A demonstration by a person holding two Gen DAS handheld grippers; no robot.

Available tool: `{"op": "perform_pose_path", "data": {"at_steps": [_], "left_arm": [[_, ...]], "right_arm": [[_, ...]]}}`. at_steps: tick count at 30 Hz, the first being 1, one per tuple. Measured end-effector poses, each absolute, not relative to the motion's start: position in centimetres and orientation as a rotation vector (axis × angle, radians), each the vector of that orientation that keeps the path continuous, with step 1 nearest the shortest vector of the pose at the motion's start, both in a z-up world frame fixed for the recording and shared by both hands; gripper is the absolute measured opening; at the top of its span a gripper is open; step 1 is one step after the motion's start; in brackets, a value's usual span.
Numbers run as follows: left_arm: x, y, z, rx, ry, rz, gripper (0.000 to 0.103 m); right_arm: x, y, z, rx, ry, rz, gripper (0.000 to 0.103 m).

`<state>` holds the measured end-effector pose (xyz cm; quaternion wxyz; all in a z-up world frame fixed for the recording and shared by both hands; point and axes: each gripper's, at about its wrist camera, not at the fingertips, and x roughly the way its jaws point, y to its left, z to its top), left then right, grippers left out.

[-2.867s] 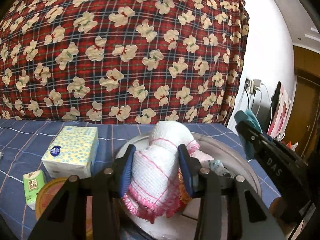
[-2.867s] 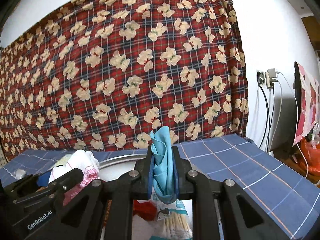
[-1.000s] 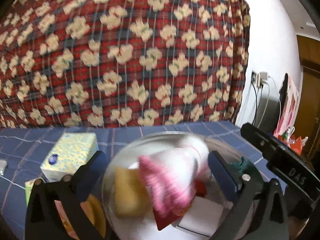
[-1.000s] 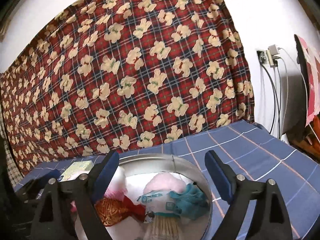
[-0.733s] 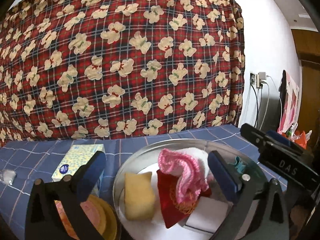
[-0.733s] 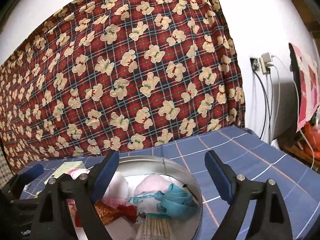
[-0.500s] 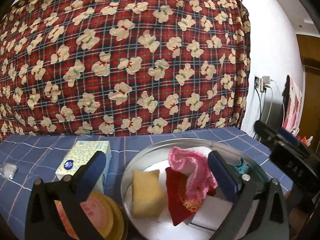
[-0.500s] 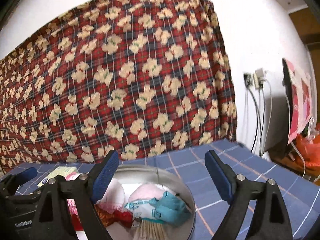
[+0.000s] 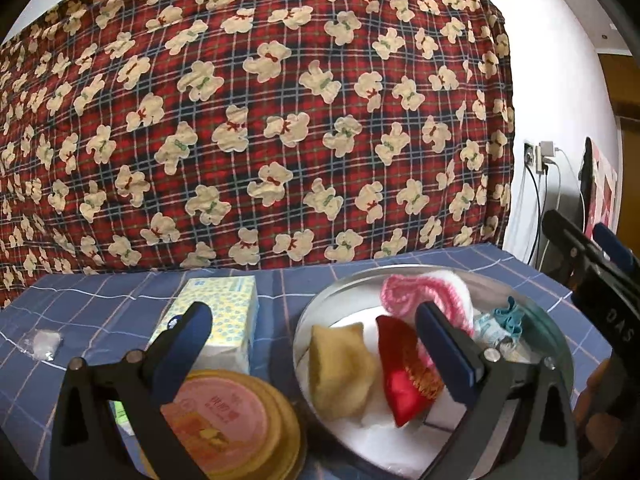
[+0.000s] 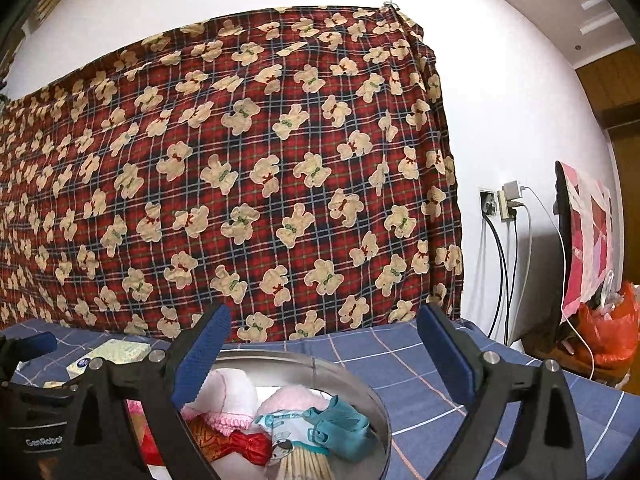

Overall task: Organize soft objects
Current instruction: 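Move both tools away from the tin toward the remaining items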

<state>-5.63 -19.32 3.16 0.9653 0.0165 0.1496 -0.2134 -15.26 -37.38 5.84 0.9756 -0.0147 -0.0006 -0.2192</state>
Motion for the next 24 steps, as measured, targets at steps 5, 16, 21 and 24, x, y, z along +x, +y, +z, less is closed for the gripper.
{"op": "perform_pose_path", "data": {"at_steps": [5, 16, 21, 24], "left_arm": [[-6.3, -18.3, 2.7, 0.089, 0.264, -0.392, 0.103], [-5.5, -14.5, 2.2, 0.084, 0.289, -0.354, 0.103], [-4.7, -12.7, 2.0, 0.071, 0.305, -0.332, 0.103], [-4.2, -11.6, 1.9, 0.068, 0.313, -0.315, 0.103]], "right_arm": [[-14.8, -36.3, 5.4, -0.049, 0.028, -0.424, 0.096], [-14.3, -32.4, 4.6, -0.104, 0.074, -0.378, 0.096], [-13.6, -31.1, 4.4, -0.043, 0.103, -0.336, 0.096], [-13.0, -29.9, 4.2, -0.035, 0.115, -0.314, 0.096]]}}
